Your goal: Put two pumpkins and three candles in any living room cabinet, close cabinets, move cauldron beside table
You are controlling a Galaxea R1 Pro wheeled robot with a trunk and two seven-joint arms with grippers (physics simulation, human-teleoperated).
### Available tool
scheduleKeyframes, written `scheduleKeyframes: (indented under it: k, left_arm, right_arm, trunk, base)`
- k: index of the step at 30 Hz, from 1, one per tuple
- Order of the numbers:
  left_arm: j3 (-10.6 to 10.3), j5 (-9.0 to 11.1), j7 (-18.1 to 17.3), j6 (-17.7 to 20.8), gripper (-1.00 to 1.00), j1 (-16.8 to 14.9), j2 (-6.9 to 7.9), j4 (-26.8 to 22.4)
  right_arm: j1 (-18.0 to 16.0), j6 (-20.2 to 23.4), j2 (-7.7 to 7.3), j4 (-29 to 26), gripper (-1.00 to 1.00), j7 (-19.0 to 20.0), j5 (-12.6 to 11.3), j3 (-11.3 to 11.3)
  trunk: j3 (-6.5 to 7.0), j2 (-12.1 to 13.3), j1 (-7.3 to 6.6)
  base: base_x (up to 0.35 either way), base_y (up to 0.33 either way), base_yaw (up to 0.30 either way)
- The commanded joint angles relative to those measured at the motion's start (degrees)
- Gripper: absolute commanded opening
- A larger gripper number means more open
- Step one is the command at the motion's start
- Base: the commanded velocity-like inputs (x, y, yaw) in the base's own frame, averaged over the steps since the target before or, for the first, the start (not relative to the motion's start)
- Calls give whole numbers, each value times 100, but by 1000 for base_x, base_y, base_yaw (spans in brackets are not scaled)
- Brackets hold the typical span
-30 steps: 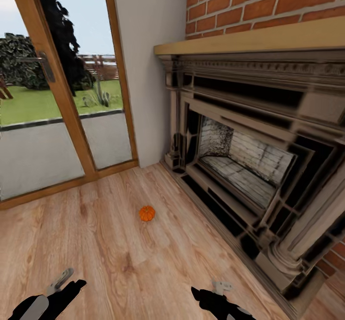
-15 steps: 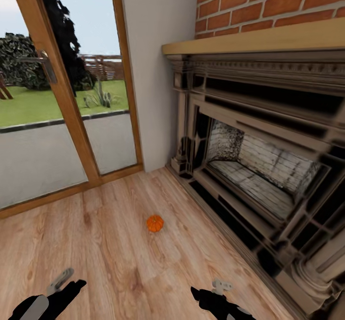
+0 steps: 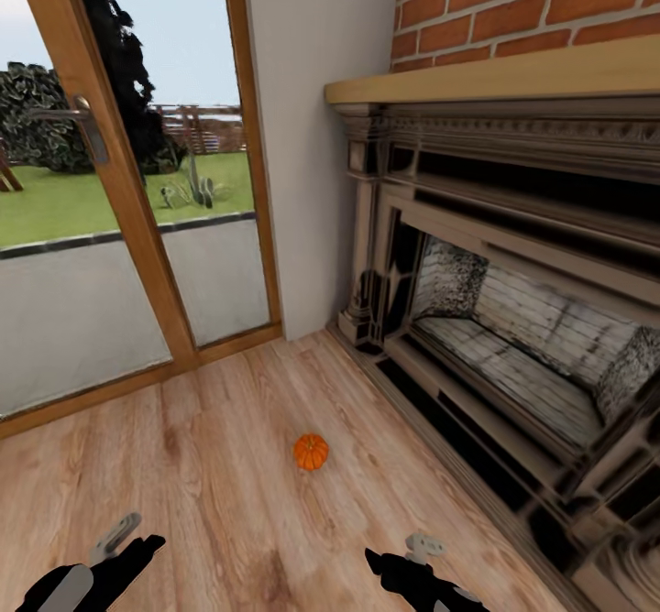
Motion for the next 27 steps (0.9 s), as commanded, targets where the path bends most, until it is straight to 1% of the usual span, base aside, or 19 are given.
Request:
scheduleKeyframes:
  k: [1, 5, 7, 8, 10, 11, 13, 15, 17, 19, 24, 27]
  left_arm:
    - [-12, 60, 47, 15, 100, 0, 4, -11]
    - [-6, 71, 24, 21, 100, 0, 17, -11]
    - [14, 70, -70, 51, 100, -11, 56, -13]
    - [24, 69, -151, 73, 100, -27, 92, -19]
    - [35, 108, -402, 188, 100, -60, 264, -84]
    - [40, 121, -502, 336, 100, -77, 337, -134]
    - [49, 132, -688, 873, 100, -138, 436, -284]
    - [79, 136, -856, 1428, 100, -259, 498, -494]
    - [115, 140, -977, 1761, 100, -334, 528, -673]
    - [136, 147, -1040, 1929, 100, -370, 542, -831]
    - [152, 166, -1134, 2028, 100, -385, 536, -923]
    - [149, 168, -1233, 2118, 100, -388, 538, -1043]
  right_arm:
    - [-7, -29, 0, 14, 100, 18, -60, 47]
    - [-7, -29, 0, 15, 100, 15, -62, 45]
    - [-7, -32, 2, 15, 100, 11, -65, 41]
    - [-7, -33, 2, 15, 100, 10, -66, 40]
    - [-7, -34, 4, 15, 100, 8, -67, 39]
    - [-7, -34, 4, 15, 100, 8, -68, 38]
    - [-7, -34, 7, 15, 100, 8, -68, 38]
    - [-7, -39, 8, 15, 100, 8, -69, 38]
    - [-7, -46, 9, 15, 100, 13, -69, 38]
    - [-7, -45, 9, 9, 100, 12, -67, 38]
    - [-7, -37, 7, 16, 100, -60, -96, 27]
    - [-23, 114, 14, 0, 100, -98, -143, 12]
  trunk:
    - [-5, -2, 2]
    - [-5, -2, 2]
    - [-5, -2, 2]
    - [-5, -2, 2]
    - [-5, -2, 2]
    - [-5, -2, 2]
    - [-5, -2, 2]
    - [-5, -2, 2]
    - [-5, -2, 2]
    - [-5, -2, 2]
    - [-5, -2, 2]
    - [-5, -2, 2]
  base:
    - [292, 186, 0]
    - [293, 180, 0]
    - [296, 173, 0]
    - [298, 170, 0]
    - [302, 161, 0]
    - [304, 155, 0]
    - [305, 152, 0]
    - [306, 150, 0]
    - [306, 149, 0]
    - [307, 146, 0]
    - [314, 125, 0]
    - [321, 96, 0]
